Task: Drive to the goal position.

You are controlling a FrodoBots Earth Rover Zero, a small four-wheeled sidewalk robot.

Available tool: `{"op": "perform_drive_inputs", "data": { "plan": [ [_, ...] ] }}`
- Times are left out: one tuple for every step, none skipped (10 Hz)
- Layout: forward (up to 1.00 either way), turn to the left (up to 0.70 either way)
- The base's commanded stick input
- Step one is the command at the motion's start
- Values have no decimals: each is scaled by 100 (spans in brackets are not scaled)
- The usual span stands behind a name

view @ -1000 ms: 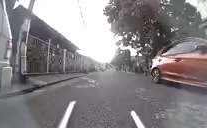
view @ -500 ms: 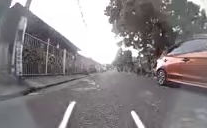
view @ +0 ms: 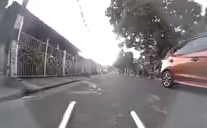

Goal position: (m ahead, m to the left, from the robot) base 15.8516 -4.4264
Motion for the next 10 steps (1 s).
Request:
{"op": "perform_drive_inputs", "data": {
  "plan": [
    [70,0],
    [70,0],
    [70,0],
    [70,0],
    [70,0],
    [70,0],
    [70,0],
    [70,0],
    [70,0],
    [70,0]
  ]
}}
